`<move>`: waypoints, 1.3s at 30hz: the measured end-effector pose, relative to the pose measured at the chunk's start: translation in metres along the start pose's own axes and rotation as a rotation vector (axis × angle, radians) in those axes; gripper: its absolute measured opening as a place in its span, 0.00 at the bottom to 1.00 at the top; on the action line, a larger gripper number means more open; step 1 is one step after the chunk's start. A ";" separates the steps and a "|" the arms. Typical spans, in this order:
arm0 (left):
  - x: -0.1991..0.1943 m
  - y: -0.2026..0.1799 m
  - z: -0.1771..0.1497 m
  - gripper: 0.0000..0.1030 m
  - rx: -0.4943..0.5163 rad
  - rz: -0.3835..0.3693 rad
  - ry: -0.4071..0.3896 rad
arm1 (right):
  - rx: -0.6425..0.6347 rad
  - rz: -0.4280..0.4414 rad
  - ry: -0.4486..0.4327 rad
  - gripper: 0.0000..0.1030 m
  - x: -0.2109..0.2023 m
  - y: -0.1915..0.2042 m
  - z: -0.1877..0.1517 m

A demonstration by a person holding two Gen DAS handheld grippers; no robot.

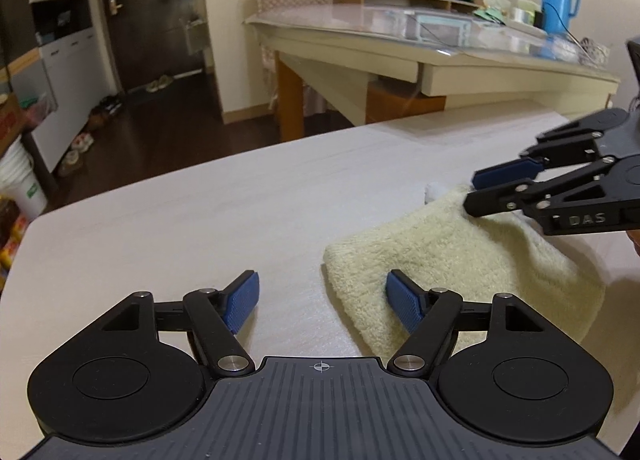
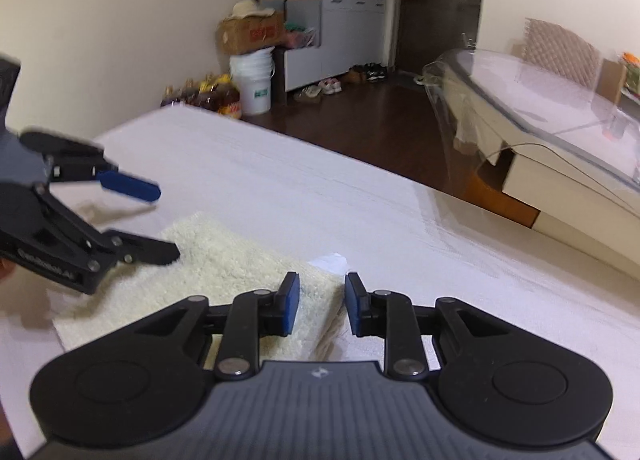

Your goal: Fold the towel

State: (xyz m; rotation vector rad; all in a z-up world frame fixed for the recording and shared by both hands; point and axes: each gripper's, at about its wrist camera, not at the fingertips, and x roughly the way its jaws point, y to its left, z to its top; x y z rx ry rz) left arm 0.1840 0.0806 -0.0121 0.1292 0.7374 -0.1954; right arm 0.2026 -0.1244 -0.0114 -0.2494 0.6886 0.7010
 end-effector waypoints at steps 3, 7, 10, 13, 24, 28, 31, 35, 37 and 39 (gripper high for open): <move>-0.005 -0.002 -0.001 0.79 -0.003 0.022 -0.004 | 0.017 -0.002 -0.012 0.28 -0.011 0.003 -0.004; -0.015 -0.005 -0.004 0.85 -0.031 0.049 -0.010 | 0.067 0.001 -0.015 0.40 -0.028 0.006 -0.014; -0.023 -0.009 -0.008 0.90 -0.043 0.048 -0.007 | 0.106 0.006 -0.013 0.50 -0.037 0.007 -0.020; -0.033 -0.017 -0.014 0.91 -0.043 0.050 -0.004 | 0.138 0.011 -0.005 0.61 -0.047 0.010 -0.027; -0.066 -0.042 -0.035 1.00 -0.055 0.069 -0.014 | 0.194 -0.016 -0.017 0.89 -0.077 0.023 -0.046; -0.074 -0.050 -0.044 1.00 -0.068 0.073 -0.008 | 0.191 -0.033 -0.009 0.93 -0.084 0.029 -0.051; -0.080 -0.055 -0.052 1.00 -0.079 0.077 -0.003 | 0.186 -0.035 -0.007 0.94 -0.090 0.033 -0.056; -0.091 -0.062 -0.059 1.00 -0.096 0.084 0.003 | 0.194 -0.060 -0.009 0.96 -0.101 0.035 -0.062; -0.097 -0.065 -0.060 1.00 -0.107 0.081 0.000 | 0.199 -0.073 -0.011 0.97 -0.105 0.037 -0.063; -0.102 -0.069 -0.060 1.00 -0.109 0.082 -0.005 | 0.204 -0.083 -0.019 0.97 -0.113 0.041 -0.064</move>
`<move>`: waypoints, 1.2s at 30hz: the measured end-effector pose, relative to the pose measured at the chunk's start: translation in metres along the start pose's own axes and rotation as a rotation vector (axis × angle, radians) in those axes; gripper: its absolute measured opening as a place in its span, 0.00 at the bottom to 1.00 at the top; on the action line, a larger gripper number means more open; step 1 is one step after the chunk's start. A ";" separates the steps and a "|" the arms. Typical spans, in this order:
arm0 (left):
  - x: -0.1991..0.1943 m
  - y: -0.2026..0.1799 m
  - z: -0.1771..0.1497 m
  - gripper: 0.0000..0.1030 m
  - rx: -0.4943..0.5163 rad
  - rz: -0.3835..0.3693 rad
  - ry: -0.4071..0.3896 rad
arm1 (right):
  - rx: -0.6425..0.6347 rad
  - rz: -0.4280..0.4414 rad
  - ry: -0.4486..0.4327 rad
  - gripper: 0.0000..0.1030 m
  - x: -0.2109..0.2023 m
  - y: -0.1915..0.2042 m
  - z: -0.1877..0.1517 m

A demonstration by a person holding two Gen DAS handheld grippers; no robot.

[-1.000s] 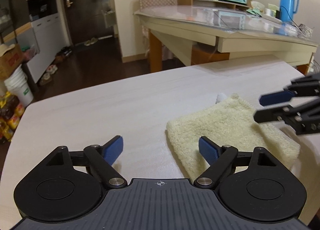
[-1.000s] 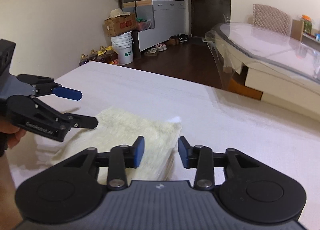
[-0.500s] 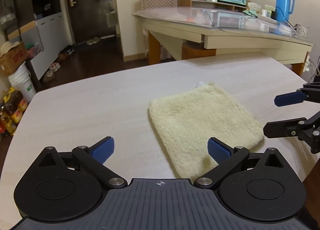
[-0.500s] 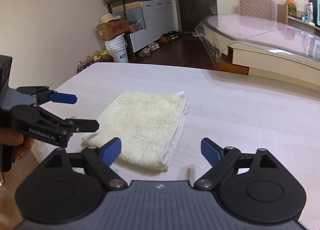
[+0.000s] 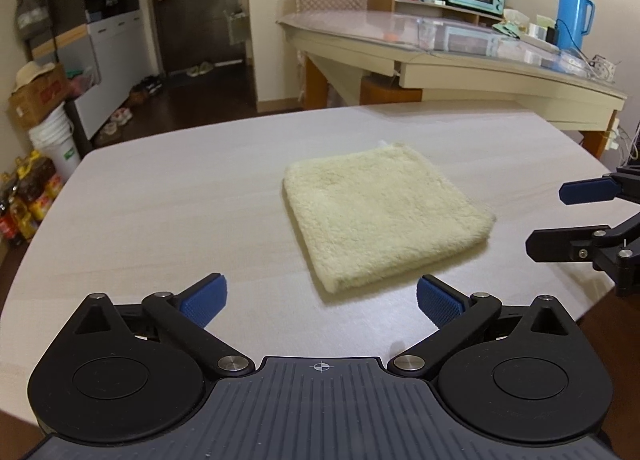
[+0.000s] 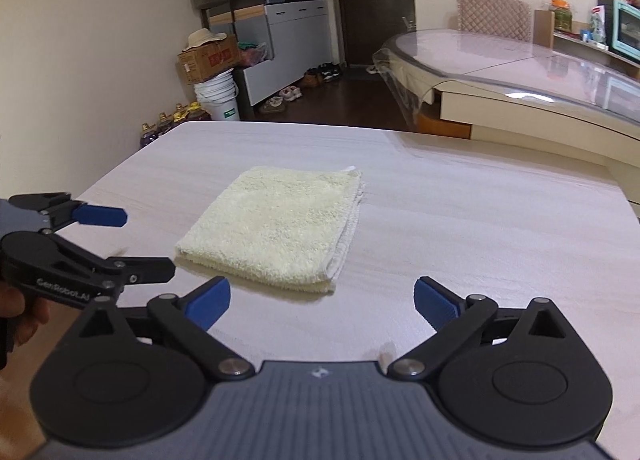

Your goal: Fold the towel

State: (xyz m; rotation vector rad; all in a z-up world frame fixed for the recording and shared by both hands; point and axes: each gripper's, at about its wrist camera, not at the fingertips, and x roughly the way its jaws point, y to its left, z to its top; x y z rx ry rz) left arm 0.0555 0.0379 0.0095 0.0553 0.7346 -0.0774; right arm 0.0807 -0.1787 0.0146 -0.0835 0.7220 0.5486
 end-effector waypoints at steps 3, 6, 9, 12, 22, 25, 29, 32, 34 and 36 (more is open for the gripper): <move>-0.010 -0.005 -0.001 1.00 -0.011 0.000 -0.008 | 0.001 -0.008 -0.015 0.99 -0.012 0.005 -0.004; -0.017 -0.009 -0.004 1.00 -0.011 0.000 -0.016 | 0.018 -0.005 -0.033 0.99 -0.023 0.007 -0.011; -0.020 -0.010 -0.006 1.00 -0.025 -0.001 -0.018 | 0.018 -0.018 -0.027 0.99 -0.027 0.008 -0.016; -0.021 -0.012 -0.009 1.00 -0.032 -0.002 -0.018 | 0.034 -0.019 -0.019 0.99 -0.030 0.007 -0.021; -0.023 -0.012 -0.019 1.00 -0.078 0.014 -0.002 | 0.042 -0.019 -0.009 1.00 -0.034 0.009 -0.028; -0.024 -0.011 -0.022 1.00 -0.086 0.014 -0.005 | 0.037 -0.022 -0.010 1.00 -0.036 0.011 -0.029; -0.024 -0.009 -0.024 1.00 -0.092 0.016 -0.008 | 0.027 -0.028 -0.011 1.00 -0.037 0.012 -0.030; -0.025 -0.007 -0.025 1.00 -0.095 0.020 -0.013 | 0.024 -0.031 -0.013 1.00 -0.037 0.012 -0.030; -0.025 -0.007 -0.026 1.00 -0.091 0.024 -0.015 | 0.025 -0.030 -0.011 1.00 -0.036 0.012 -0.030; -0.025 -0.008 -0.026 1.00 -0.089 0.024 -0.015 | 0.025 -0.029 -0.010 1.00 -0.036 0.012 -0.031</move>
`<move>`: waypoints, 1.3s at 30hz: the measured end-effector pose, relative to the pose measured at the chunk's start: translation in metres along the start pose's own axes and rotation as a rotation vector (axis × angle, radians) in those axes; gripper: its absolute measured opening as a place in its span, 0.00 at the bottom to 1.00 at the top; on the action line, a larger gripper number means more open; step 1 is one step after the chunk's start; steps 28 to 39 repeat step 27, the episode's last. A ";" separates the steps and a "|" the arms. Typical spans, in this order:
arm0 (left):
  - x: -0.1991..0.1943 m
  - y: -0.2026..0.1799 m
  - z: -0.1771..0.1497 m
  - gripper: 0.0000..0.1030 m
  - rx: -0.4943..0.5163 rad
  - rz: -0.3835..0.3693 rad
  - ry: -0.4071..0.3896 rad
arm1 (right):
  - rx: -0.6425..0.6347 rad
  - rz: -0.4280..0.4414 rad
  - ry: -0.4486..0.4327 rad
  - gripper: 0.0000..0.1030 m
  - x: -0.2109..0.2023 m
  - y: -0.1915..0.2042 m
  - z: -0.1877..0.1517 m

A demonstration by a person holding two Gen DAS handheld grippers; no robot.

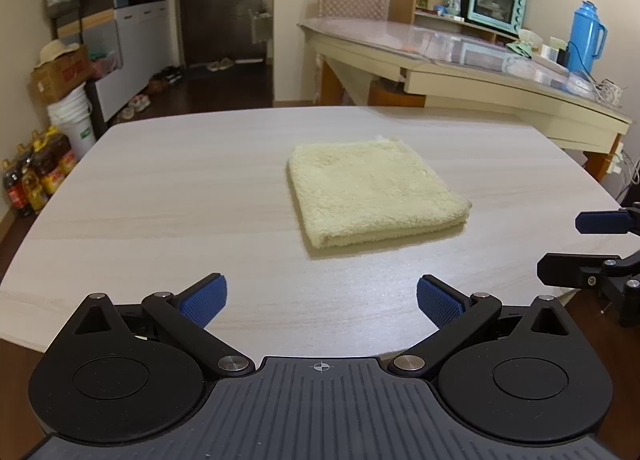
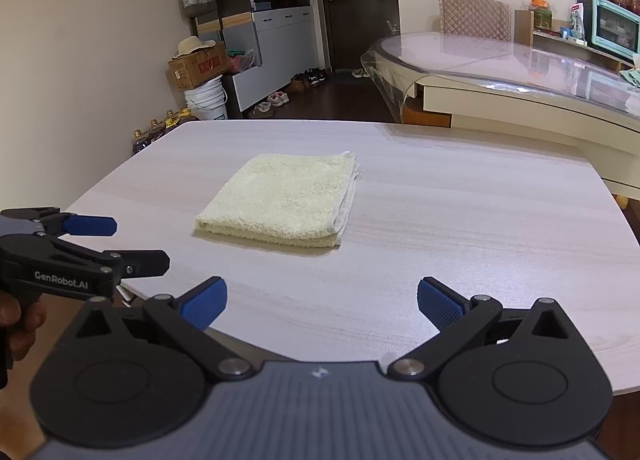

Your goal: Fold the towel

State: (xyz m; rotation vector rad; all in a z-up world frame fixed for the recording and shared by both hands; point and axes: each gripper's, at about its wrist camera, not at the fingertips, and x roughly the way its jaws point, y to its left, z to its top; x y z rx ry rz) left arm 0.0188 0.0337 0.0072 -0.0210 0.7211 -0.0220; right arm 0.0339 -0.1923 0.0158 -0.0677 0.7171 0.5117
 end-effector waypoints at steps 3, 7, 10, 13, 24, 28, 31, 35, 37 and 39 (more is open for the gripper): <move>0.000 -0.001 0.000 1.00 0.003 0.003 -0.004 | 0.001 0.003 0.000 1.00 0.000 0.000 0.000; 0.000 -0.003 -0.001 1.00 0.010 0.003 -0.008 | -0.001 0.004 0.002 1.00 0.000 0.000 -0.001; 0.000 -0.003 -0.002 1.00 0.003 0.000 -0.007 | -0.002 0.005 0.002 1.00 0.000 0.000 -0.001; 0.000 -0.004 -0.002 1.00 0.003 -0.008 -0.005 | -0.002 0.002 0.004 1.00 0.000 -0.001 -0.001; -0.003 -0.006 -0.002 1.00 0.003 -0.020 -0.024 | -0.002 0.000 0.005 1.00 0.000 -0.004 -0.002; -0.004 -0.005 -0.002 1.00 -0.005 -0.037 -0.027 | -0.004 0.001 0.004 1.00 0.000 -0.004 -0.002; -0.004 -0.005 -0.002 1.00 -0.005 -0.037 -0.027 | -0.004 0.001 0.004 1.00 0.000 -0.004 -0.002; -0.004 -0.005 -0.002 1.00 -0.005 -0.037 -0.027 | -0.004 0.001 0.004 1.00 0.000 -0.004 -0.002; -0.004 -0.005 -0.002 1.00 -0.005 -0.037 -0.027 | -0.004 0.001 0.004 1.00 0.000 -0.004 -0.002; -0.004 -0.005 -0.002 1.00 -0.005 -0.037 -0.027 | -0.004 0.001 0.004 1.00 0.000 -0.004 -0.002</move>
